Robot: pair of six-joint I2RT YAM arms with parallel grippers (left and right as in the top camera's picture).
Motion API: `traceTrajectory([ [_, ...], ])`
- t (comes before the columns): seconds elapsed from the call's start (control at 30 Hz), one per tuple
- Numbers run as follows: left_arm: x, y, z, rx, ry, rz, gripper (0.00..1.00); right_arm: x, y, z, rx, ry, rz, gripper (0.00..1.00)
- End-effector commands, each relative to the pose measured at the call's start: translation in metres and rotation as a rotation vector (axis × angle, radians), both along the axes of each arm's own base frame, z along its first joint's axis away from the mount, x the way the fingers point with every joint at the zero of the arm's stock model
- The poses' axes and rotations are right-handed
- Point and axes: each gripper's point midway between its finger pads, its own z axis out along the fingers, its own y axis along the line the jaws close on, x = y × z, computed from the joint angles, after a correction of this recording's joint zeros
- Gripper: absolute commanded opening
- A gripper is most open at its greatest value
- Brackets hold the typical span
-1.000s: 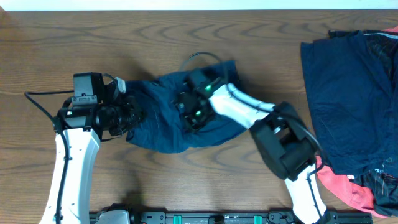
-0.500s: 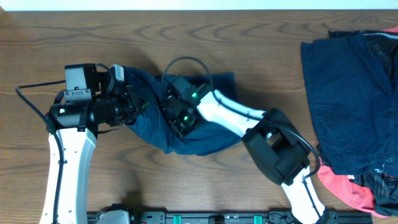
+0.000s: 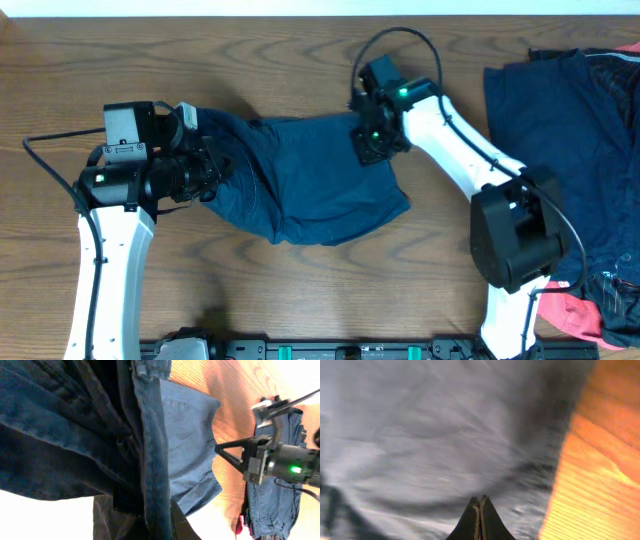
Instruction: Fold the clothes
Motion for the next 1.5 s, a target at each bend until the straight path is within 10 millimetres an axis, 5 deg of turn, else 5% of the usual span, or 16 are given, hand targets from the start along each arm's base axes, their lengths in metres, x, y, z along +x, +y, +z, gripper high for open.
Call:
traceTrajectory([
  [0.0, 0.005, 0.001, 0.021, 0.014, -0.075, -0.009, 0.06, -0.015, -0.016, -0.03, -0.058, 0.049, 0.018, 0.01],
  [0.33, 0.01, -0.007, 0.025, -0.031, -0.066, 0.028, 0.06, -0.038, -0.027, -0.084, -0.089, 0.031, 0.027, 0.01],
  [0.63, 0.028, -0.071, 0.048, -0.114, -0.17, -0.067, 0.06, -0.058, -0.011, -0.092, -0.093, 0.053, 0.054, 0.01],
  [1.07, 0.034, -0.148, -0.01, -0.066, -0.069, -0.22, 0.06, -0.072, 0.004, -0.092, -0.101, 0.072, 0.071, 0.01],
  [1.33, 0.036, -0.174, -0.017, -0.075, -0.095, -0.278, 0.06, -0.076, 0.001, -0.093, -0.11, 0.088, 0.072, 0.01],
  [1.37, 0.037, -0.174, -0.017, -0.076, -0.099, -0.278, 0.11, -0.076, 0.001, -0.093, -0.111, 0.089, 0.071, 0.01],
  [1.43, 0.039, -0.175, -0.015, -0.078, -0.107, -0.277, 0.38, -0.076, 0.001, -0.092, -0.111, 0.092, 0.059, 0.02],
  [1.47, 0.039, -0.175, -0.015, -0.079, -0.111, -0.276, 0.39, -0.076, 0.001, -0.09, -0.11, 0.093, 0.045, 0.06],
])
